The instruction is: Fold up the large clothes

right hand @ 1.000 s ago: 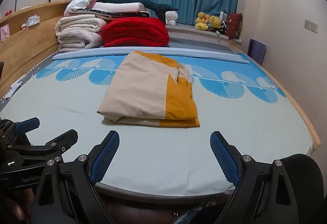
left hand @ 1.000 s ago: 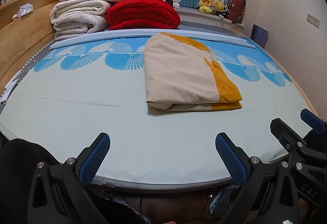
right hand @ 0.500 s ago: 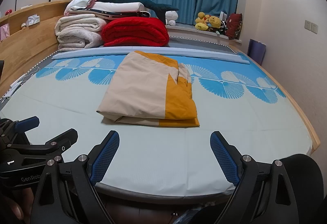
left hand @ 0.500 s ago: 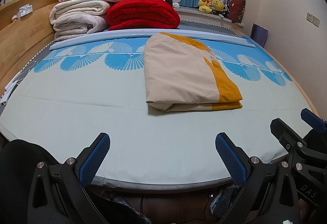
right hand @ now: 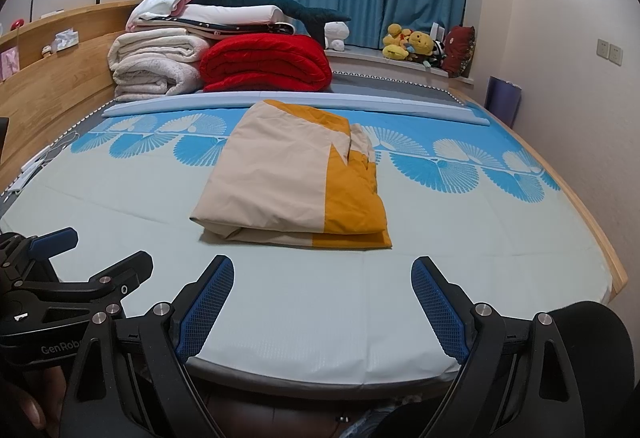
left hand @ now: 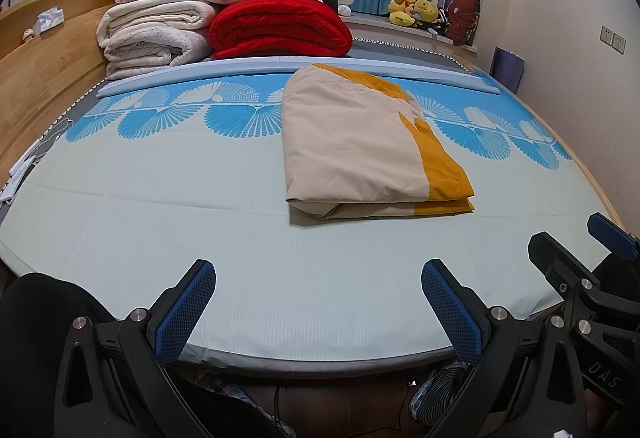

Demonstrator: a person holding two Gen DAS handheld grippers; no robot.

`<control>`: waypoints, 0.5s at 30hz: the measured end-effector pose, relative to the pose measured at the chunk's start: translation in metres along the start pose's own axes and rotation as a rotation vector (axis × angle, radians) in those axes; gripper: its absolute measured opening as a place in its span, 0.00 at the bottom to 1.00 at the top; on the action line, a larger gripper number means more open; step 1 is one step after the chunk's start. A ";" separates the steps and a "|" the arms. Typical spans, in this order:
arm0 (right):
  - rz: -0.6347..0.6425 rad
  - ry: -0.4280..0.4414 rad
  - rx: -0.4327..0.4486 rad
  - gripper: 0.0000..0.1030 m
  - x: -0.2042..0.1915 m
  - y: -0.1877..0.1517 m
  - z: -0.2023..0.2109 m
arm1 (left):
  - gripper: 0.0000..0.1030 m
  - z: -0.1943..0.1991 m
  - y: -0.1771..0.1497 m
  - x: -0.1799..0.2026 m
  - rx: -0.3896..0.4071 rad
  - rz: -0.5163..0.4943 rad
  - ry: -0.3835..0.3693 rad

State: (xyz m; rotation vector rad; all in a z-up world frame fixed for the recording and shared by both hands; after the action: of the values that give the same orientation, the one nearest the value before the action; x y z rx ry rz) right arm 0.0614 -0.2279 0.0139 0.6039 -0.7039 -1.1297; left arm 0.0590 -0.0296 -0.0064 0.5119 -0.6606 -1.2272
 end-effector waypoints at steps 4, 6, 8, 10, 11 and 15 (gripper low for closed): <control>-0.001 -0.001 0.000 0.88 0.000 0.000 0.000 | 0.99 0.000 0.000 0.000 0.000 0.000 0.000; 0.000 0.000 0.000 0.88 0.000 0.000 -0.001 | 0.99 0.000 0.000 0.000 0.000 0.000 0.001; 0.000 0.000 0.000 0.88 0.000 0.000 -0.001 | 0.99 0.000 0.000 0.000 0.000 0.000 0.000; 0.000 -0.001 0.000 0.88 0.000 0.000 -0.001 | 0.99 0.000 0.000 0.000 0.001 0.000 0.000; 0.000 0.000 0.000 0.88 0.000 0.000 -0.001 | 0.99 0.000 0.000 0.000 0.001 0.000 0.000; 0.000 0.001 0.001 0.88 0.000 0.000 -0.001 | 0.99 0.000 0.000 0.000 0.001 0.000 0.000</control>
State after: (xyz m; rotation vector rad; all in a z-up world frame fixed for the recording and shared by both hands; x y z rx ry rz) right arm 0.0618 -0.2279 0.0132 0.6047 -0.7039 -1.1289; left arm 0.0590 -0.0297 -0.0061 0.5125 -0.6613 -1.2269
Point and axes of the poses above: each gripper's, at about its wrist camera, not at the fingertips, and z roughly against the way its jaws point, x to its right, y to its top, the point moved 3 cm from there along -z, roughly the way its jaws point, and after that the axes turned 10 degrees about z, right-handed, at the moved point
